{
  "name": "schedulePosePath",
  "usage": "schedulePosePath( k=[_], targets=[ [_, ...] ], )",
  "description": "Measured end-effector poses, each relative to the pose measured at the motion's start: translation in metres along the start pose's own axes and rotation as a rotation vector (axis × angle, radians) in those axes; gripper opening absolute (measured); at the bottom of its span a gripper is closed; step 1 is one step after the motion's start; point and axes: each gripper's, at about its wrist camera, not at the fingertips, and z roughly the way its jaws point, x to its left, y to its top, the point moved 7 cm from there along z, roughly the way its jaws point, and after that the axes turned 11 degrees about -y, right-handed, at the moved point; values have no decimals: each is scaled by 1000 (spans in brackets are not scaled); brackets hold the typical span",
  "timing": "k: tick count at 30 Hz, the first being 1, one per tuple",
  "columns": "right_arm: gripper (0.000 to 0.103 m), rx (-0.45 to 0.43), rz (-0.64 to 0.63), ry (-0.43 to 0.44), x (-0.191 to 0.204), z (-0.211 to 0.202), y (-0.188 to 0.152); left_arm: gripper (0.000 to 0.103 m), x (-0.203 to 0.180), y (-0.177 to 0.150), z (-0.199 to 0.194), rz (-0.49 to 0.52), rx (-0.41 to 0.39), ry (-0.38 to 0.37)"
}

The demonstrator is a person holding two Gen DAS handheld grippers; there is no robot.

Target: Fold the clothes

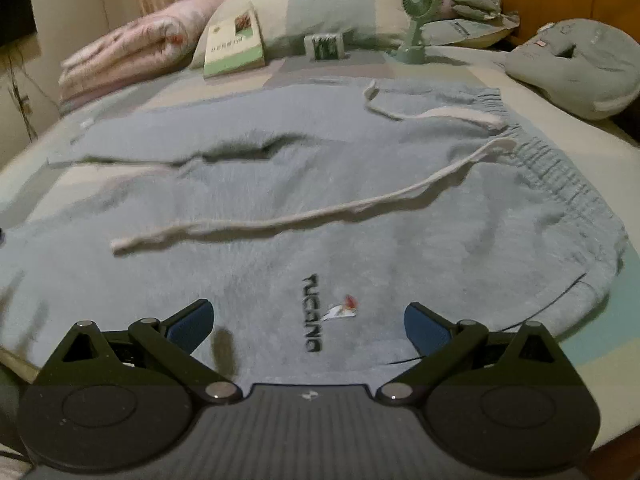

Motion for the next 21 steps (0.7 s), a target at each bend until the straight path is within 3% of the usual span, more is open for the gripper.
schedulePosePath(
  k=[5, 9, 11, 15, 21],
  targets=[
    [103, -74, 10, -75, -32, 12, 36, 96, -41, 6, 41, 3, 36, -81],
    [103, -32, 82, -62, -56, 43, 45, 96, -58, -8, 60, -32, 72, -125],
    [103, -7, 97, -86, -66, 53, 36, 96, -54, -19, 67, -63, 101, -118],
    [103, -43, 46, -104, -78, 43, 18, 99, -34, -36, 72, -145, 114, -88],
    [103, -71, -5, -135, -83, 29, 32, 99, -32, -26, 65, -118, 106, -53]
  ],
)
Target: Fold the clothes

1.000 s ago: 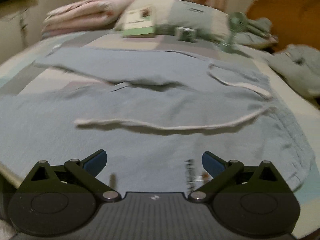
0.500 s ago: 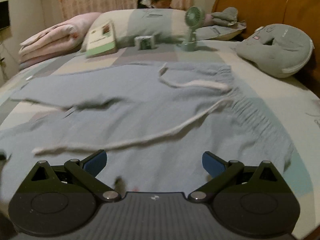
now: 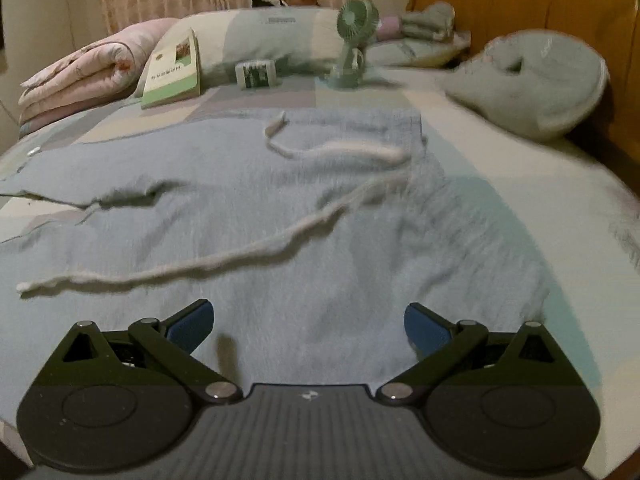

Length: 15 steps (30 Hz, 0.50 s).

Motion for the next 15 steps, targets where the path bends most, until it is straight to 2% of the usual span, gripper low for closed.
schedulePosePath(
  k=[5, 9, 15],
  targets=[
    [103, 21, -1, -15, -5, 22, 21, 99, -13, 10, 1, 20, -10, -43],
    [103, 89, 12, -54, -14, 40, 16, 99, -19, 7, 11, 36, 18, -44],
    [103, 115, -47, -51, -15, 37, 4, 99, -17, -1, 20, 11, 43, -34]
  ],
)
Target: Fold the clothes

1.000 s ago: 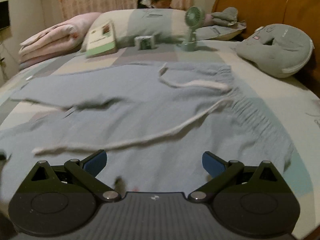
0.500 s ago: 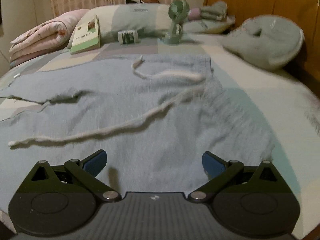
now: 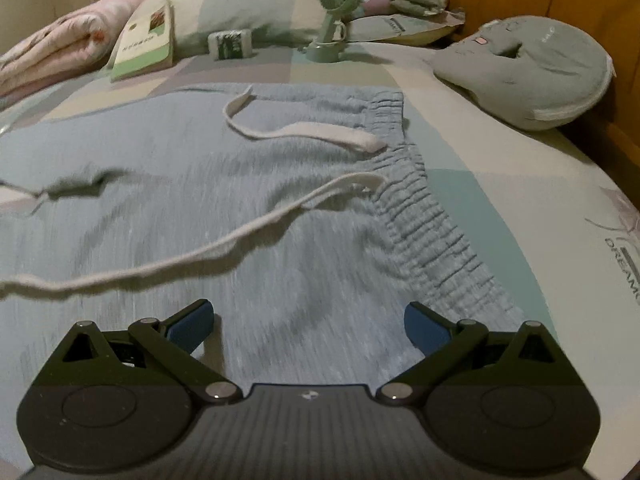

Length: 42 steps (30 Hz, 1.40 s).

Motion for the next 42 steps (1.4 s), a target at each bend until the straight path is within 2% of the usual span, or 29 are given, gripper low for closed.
schedulePosePath(
  k=[12, 19, 23, 25, 26, 29, 31, 37, 40, 42],
  targets=[
    [103, 6, -38, 1, -6, -11, -6, 99, -3, 2, -2, -4, 12, 15],
    [103, -99, -33, 117, 19, -22, 24, 99, -14, 19, -7, 41, -28, 2],
    [103, -43, -24, 165, 28, 1, 21, 99, -17, 18, -4, 45, -29, -16],
    [103, -11, -34, 155, 25, 12, 12, 99, -12, 14, -3, 33, -20, -11],
    [103, -33, -57, 162, 23, 9, 8, 99, -9, 12, -2, 25, -15, -4],
    [103, 9, -76, 166, 18, -1, 5, 99, 0, 11, -5, 7, -22, 17],
    [103, 15, -45, 183, 15, -9, 18, 99, 3, 17, -9, 0, -50, 11],
    [103, -65, 49, 295, 34, -1, 97, 99, -4, 33, -17, 9, -117, -24],
    [103, -5, 55, 340, 59, 35, 117, 99, -8, 34, -18, 29, -127, -33],
    [103, 50, 35, 326, 68, 64, 117, 99, -8, 33, -18, 42, -127, -32]
  ],
)
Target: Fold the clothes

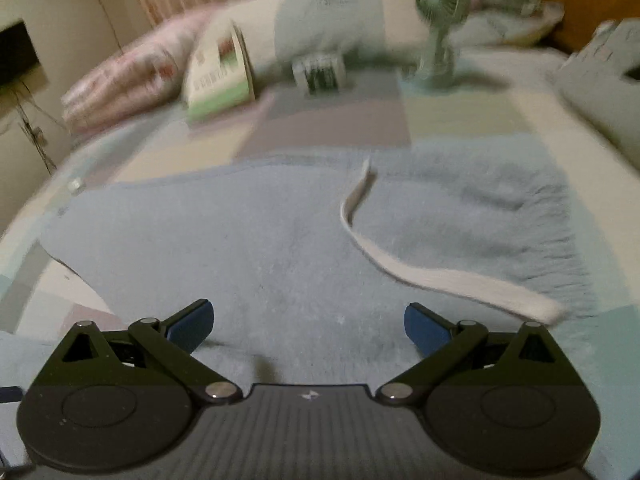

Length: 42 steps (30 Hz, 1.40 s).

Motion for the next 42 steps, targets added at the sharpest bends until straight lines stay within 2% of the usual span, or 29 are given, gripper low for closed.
schedulePosePath(
  k=[4, 6, 10, 14, 17, 20, 22, 25, 27, 29, 32, 35, 39, 42],
  targets=[
    [103, -5, -40, -116, -23, 27, -2, 99, 6, -3, 6, 1, 12, 6],
    [103, -9, -26, -141, -37, 30, 2, 99, 11, -5, 10, -11, 20, 6],
    [103, 15, 41, -111, -41, 23, 6, 99, 12, -7, 13, -19, 22, -1],
    [103, -18, 74, -24, -31, -10, 2, 99, 9, -7, 8, -14, 14, -4],
    [103, -30, 35, 14, -18, -32, -15, 99, 7, -6, 5, -10, 8, -4],
    [103, -54, -20, 4, -11, -47, -22, 99, 4, -5, 3, -1, 6, -4],
    [103, -74, -20, -14, -14, -52, -14, 99, 1, -3, 2, 7, 1, 2],
    [103, -109, 66, -23, -24, -51, 17, 99, -4, -1, -1, 10, -15, -7],
    [103, -110, 139, -16, -33, -36, 43, 99, -6, -1, -1, 16, -16, -11],
    [103, -66, 214, -17, -44, -11, 63, 99, -5, 0, 0, 21, -15, -11],
    [103, 19, 288, -16, -57, 34, 73, 99, 0, 1, 3, 21, -15, -9],
    [103, 66, 271, -70, -65, 75, 75, 99, 10, 3, 8, 11, -17, -4],
    [103, -3, 215, -138, -75, 100, 91, 99, 24, 6, 14, -4, -22, 14],
    [103, -15, 209, -139, -79, 113, 103, 99, 30, 7, 18, -17, -21, 10]
  ],
)
